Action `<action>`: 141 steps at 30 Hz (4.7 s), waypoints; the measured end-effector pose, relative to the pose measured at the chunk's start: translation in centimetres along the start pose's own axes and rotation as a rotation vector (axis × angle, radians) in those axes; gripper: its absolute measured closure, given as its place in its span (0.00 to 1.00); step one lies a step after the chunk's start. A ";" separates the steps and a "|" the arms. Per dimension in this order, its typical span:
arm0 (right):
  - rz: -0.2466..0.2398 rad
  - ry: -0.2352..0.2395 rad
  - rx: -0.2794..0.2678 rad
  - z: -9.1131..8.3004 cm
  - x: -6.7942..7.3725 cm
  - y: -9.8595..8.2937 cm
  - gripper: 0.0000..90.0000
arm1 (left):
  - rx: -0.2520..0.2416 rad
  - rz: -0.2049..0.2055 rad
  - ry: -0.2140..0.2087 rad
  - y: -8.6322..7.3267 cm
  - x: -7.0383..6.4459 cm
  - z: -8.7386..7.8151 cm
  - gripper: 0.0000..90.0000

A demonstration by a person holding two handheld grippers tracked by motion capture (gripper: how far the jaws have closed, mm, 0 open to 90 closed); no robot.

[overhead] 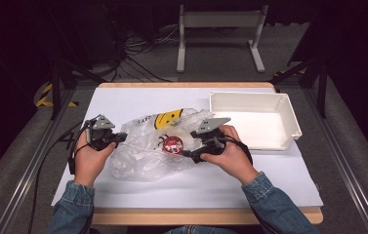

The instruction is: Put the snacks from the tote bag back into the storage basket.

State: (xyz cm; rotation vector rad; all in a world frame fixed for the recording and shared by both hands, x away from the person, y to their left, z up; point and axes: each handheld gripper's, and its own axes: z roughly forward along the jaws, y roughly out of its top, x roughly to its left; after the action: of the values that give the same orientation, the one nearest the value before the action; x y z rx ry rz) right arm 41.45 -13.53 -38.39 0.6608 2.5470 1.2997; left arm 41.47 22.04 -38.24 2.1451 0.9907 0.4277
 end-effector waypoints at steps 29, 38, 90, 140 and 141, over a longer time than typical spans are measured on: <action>0.010 0.071 0.037 3.8 0.0 -1.8 0.18 | 0.057 -0.076 -0.031 -2.0 1.7 2.7 0.93; -0.009 0.075 0.035 5.2 0.2 -1.5 0.17 | 0.045 -0.121 -0.060 -2.3 2.0 3.0 0.75; -0.038 0.046 0.006 6.3 0.6 -1.2 0.27 | -0.058 0.124 -0.205 3.1 -3.3 3.9 1.00; -0.139 0.118 -0.034 3.8 2.7 2.9 0.28 | -0.296 0.035 -0.151 3.5 -0.5 -3.2 0.18; -0.140 0.117 -0.033 3.7 2.7 3.1 0.28 | -0.290 0.039 -0.157 3.4 -0.6 -3.3 0.18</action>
State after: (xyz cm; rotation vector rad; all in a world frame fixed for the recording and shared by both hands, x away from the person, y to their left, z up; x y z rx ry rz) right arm 41.36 -8.06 -38.03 0.4022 2.6035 1.3663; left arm 41.02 21.64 -33.45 1.9060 0.7507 0.3896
